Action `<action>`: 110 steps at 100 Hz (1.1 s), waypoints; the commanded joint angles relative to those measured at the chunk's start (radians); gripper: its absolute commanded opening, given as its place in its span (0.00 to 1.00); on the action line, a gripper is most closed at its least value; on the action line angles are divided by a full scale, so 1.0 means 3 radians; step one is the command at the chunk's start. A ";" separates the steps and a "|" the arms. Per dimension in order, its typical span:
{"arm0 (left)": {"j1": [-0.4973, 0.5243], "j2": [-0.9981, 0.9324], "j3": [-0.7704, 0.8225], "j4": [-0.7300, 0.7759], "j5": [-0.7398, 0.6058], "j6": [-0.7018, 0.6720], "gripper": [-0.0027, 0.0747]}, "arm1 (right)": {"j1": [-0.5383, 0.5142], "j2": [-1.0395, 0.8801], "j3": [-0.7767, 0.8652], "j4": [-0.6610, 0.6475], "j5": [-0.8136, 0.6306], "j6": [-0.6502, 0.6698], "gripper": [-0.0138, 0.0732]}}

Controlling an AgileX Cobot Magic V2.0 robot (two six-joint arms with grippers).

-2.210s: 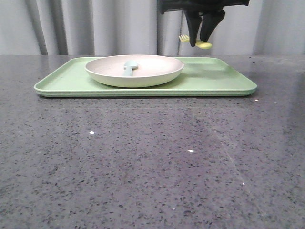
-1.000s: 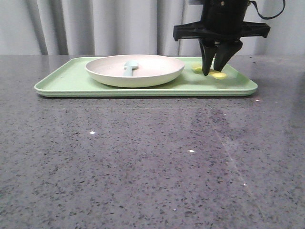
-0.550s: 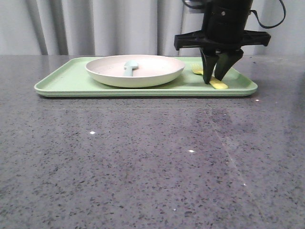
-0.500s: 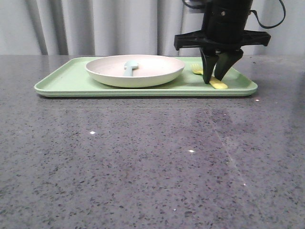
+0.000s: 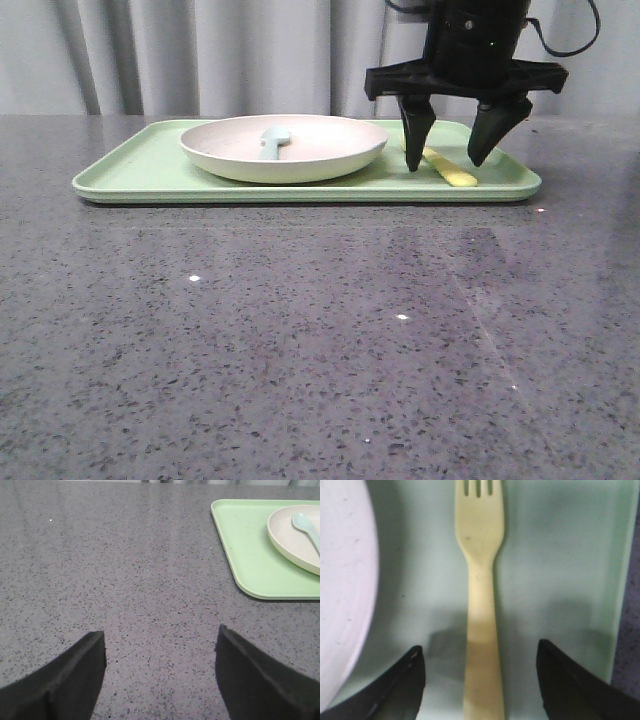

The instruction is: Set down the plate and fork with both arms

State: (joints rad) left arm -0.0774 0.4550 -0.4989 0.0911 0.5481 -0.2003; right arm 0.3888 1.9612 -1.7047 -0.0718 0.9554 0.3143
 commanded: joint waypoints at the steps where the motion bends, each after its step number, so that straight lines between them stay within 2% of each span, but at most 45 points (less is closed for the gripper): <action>1: 0.0012 0.0012 -0.0099 -0.0008 -0.0250 -0.0016 0.63 | -0.0020 -0.0375 -0.0086 -0.0030 -0.0157 -0.0011 0.73; 43: 0.0012 0.0012 -0.0099 -0.0008 -0.0250 -0.0016 0.63 | -0.0020 -0.1353 0.0068 -0.0684 -0.0169 -0.0031 0.72; 69: 0.0012 0.0012 -0.0099 -0.0008 -0.0250 -0.0016 0.63 | -0.0092 -0.2109 0.1076 -0.0799 -0.0340 -0.0017 0.72; 110: 0.0012 0.0012 -0.0099 -0.0008 -0.0250 -0.0016 0.63 | -0.0558 -0.3339 0.2509 -0.0789 -0.0558 0.0032 0.72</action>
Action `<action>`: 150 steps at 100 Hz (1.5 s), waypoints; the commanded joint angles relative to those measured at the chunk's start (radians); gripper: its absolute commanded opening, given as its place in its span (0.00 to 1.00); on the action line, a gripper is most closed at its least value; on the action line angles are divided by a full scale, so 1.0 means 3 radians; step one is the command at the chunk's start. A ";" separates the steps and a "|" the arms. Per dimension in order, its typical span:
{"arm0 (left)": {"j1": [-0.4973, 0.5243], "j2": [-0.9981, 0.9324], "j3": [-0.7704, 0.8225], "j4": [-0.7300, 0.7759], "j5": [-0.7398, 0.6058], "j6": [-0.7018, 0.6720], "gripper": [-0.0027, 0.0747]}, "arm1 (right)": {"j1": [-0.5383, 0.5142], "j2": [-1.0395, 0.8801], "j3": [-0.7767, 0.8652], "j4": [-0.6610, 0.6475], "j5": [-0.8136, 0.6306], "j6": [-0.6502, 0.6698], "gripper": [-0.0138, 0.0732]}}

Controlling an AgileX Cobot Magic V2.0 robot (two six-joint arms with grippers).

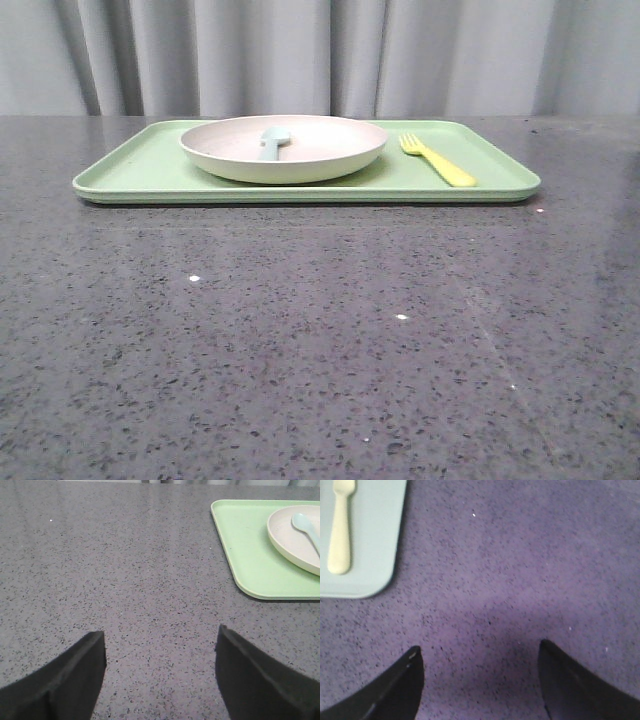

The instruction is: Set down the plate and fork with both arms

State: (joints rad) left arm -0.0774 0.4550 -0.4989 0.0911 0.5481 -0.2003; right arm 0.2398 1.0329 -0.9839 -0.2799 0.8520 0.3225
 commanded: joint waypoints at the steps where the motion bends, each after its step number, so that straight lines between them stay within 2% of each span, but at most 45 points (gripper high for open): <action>1: 0.0012 0.0012 -0.0099 -0.0008 -0.0250 -0.0016 0.63 | -0.0063 -0.0284 0.0146 -0.0095 -0.0213 0.0005 0.72; 33: 0.0012 0.0012 -0.0099 -0.0008 -0.0250 -0.0016 0.63 | -0.0077 -0.0990 0.0811 -0.0041 -0.0184 0.0005 0.72; 71: 0.0012 0.0012 -0.0099 -0.0008 -0.0250 -0.0016 0.62 | -0.0077 -0.1242 0.0924 -0.0045 -0.0151 0.0005 0.71; 83: 0.0012 0.0012 -0.0099 -0.0008 -0.0250 -0.0016 0.55 | -0.0077 -0.1242 0.0924 -0.0045 -0.0147 0.0005 0.57; 109: 0.0012 0.0012 -0.0099 -0.0008 -0.0250 -0.0016 0.09 | -0.0077 -0.1242 0.0924 -0.0045 -0.0150 0.0005 0.02; 114: 0.0012 0.0012 -0.0099 -0.0008 -0.0250 -0.0016 0.01 | -0.0077 -0.1242 0.0924 -0.0045 -0.0150 0.0005 0.03; 150: 0.0012 0.0012 -0.0099 -0.0008 -0.0250 -0.0016 0.01 | -0.0077 -0.1242 0.0924 -0.0042 -0.0150 0.0005 0.02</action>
